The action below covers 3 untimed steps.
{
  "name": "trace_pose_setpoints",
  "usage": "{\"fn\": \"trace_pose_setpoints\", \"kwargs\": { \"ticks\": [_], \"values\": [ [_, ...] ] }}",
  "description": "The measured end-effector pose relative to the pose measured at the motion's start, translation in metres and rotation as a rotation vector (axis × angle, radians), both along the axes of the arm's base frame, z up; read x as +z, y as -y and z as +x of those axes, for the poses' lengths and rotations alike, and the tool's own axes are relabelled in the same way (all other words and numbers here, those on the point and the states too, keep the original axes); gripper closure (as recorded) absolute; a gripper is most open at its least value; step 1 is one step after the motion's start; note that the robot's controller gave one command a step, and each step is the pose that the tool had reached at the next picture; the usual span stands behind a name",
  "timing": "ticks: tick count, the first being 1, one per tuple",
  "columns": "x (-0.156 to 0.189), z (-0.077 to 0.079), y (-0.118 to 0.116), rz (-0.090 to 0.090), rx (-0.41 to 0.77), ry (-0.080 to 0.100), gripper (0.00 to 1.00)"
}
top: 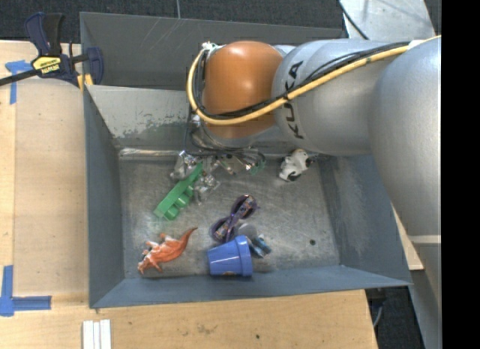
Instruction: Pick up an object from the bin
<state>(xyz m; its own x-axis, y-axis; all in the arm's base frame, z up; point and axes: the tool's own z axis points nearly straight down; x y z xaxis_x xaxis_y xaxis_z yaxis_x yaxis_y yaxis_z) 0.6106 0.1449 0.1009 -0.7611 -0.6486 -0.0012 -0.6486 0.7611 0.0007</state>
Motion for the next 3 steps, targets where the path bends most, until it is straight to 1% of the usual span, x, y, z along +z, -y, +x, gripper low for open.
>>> {"fn": "trace_pose_setpoints", "kwargs": {
  "ticks": [1,3],
  "values": [
    [0.008,0.002,0.000,0.001,0.000,0.008,1.00],
    [0.023,0.001,0.000,0.000,-0.002,0.001,1.00]
  ]
}}
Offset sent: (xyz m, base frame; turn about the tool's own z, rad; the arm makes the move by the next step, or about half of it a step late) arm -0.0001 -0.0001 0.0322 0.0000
